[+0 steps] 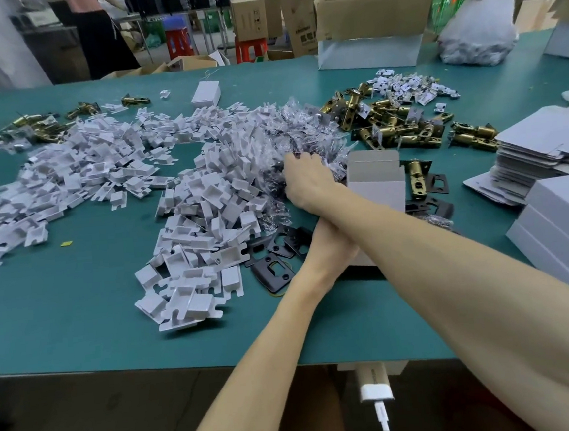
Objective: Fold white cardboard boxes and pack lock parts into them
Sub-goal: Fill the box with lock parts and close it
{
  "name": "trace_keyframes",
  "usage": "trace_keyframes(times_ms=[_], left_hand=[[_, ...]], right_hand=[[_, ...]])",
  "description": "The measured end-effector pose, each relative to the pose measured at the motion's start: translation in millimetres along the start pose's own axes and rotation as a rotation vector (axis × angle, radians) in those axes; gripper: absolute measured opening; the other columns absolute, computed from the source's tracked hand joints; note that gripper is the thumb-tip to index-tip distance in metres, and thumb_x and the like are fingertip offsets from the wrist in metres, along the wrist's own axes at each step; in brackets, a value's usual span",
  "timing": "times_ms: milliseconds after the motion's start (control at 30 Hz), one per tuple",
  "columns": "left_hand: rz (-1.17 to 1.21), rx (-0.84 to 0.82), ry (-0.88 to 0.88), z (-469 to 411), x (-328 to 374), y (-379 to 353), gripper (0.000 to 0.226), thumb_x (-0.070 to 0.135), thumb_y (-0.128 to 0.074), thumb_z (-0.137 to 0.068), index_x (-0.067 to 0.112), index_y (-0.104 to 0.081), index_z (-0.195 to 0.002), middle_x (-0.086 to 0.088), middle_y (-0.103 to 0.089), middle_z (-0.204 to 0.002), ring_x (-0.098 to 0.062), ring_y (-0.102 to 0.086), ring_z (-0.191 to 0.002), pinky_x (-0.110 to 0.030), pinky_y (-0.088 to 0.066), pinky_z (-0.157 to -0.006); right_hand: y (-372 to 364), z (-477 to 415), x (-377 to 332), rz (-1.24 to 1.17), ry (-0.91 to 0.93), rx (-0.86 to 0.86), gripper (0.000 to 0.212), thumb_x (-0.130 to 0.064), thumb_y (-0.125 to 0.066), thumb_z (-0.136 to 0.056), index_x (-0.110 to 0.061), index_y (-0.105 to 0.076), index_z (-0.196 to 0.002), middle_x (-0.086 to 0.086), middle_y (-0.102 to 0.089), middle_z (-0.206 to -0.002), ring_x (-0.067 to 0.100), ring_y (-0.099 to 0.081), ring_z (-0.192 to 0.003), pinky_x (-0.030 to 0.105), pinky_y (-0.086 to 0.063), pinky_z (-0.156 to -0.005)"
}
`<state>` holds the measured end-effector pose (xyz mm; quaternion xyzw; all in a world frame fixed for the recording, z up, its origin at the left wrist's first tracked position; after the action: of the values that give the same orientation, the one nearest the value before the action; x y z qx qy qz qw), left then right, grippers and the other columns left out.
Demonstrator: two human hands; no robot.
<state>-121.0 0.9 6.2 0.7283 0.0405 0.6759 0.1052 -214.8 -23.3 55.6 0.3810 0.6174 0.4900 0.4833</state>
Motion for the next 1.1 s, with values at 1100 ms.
trace_keyframes(times_ms=[1100], left_hand=[[0.337,-0.016,-0.016,3.3,2.5,1.8,0.038,0.026,-0.078,-0.093,0.009,-0.068,-0.126,-0.005,-0.078,-0.117,-0.024,-0.075,-0.106,-0.036,-0.062,-0.086]], right_hand=[[147.1,85.5,63.8,-0.373,0.211,0.348,0.013,-0.006,-0.064,-0.096,-0.008,-0.069,-0.108,0.008,-0.074,-0.093,0.019,-0.070,-0.084,0.038,-0.059,-0.085]])
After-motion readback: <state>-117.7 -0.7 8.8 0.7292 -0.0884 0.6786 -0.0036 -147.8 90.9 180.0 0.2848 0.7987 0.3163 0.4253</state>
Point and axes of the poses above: each hand's wrist, its own z-axis away from the middle knuckle, its own y-axis out of the back of the hand, x = y × z, the point moved 9 cm from there along -z, towards the middle knuckle
